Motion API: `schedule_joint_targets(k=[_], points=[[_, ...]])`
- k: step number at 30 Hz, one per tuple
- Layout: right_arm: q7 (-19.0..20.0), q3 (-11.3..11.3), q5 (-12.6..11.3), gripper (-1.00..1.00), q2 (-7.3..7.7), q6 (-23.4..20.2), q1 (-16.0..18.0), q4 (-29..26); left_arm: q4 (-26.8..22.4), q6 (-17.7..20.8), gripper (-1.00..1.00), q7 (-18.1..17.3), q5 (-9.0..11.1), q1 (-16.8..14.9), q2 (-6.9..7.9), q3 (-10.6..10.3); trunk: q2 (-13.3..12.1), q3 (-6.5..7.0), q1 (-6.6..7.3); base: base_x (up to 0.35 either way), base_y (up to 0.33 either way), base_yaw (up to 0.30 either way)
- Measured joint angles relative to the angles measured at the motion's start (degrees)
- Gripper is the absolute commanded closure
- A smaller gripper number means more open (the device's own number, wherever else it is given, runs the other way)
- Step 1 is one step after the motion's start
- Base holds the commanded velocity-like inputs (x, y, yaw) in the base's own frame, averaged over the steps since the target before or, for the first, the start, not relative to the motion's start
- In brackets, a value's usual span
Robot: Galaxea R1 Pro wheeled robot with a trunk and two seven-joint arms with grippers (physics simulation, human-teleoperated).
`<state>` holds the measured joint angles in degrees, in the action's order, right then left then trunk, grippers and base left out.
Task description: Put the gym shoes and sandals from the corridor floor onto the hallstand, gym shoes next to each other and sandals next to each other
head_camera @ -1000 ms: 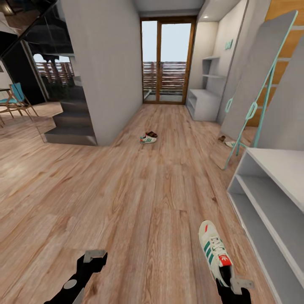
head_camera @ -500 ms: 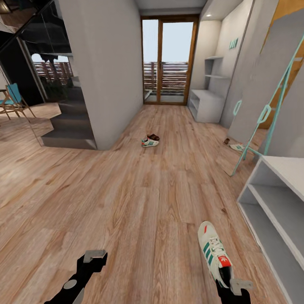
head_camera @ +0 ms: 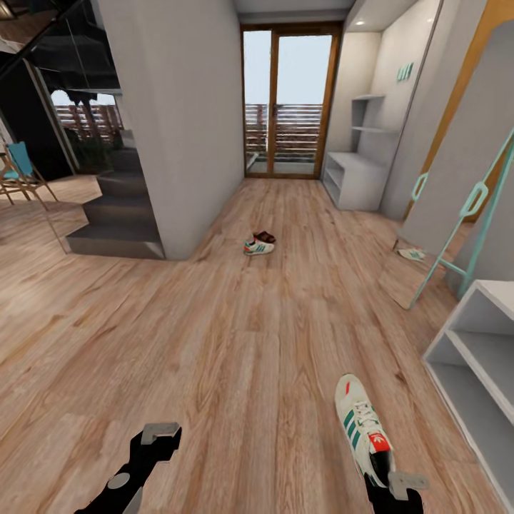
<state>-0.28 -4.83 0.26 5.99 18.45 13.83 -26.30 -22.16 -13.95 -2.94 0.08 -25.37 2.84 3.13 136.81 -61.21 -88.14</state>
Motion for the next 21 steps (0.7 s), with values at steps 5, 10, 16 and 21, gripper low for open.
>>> schedule_joint_targets(k=[5, 10, 16, 21], points=[[0.0, 0.0, 0.0, 1.0, 0.0, 0.0, 0.0, 0.0, 0.0, 0.0, -1.0, 0.0, 0.0, 0.0, 0.0, 0.0, 0.0, 0.0, 0.0, 0.326, 0.111, 0.0], [0.0, -0.1, 0.0, 1.0, 0.0, 0.0, 0.0, 0.0, 0.0, 0.0, -1.0, 0.0, 0.0, 0.0, 0.0, 0.0, 0.0, 0.0, 0.0, 0.331, 0.099, 0.0], [0.0, 0.0, 0.0, 1.0, 0.0, 0.0, 0.0, 0.0, 0.0, 0.0, -1.0, 0.0, 0.0, 0.0, 0.0, 0.0, 0.0, 0.0, 0.0, 0.333, 0.088, 0.0], [0.0, 0.0, 0.0, 1.0, 0.0, 0.0, 0.0, 0.0, 0.0, 0.0, -1.0, 0.0, 0.0, 0.0, 0.0, 0.0, 0.0, 0.0, 0.0, 0.333, 0.083, 0.0]])
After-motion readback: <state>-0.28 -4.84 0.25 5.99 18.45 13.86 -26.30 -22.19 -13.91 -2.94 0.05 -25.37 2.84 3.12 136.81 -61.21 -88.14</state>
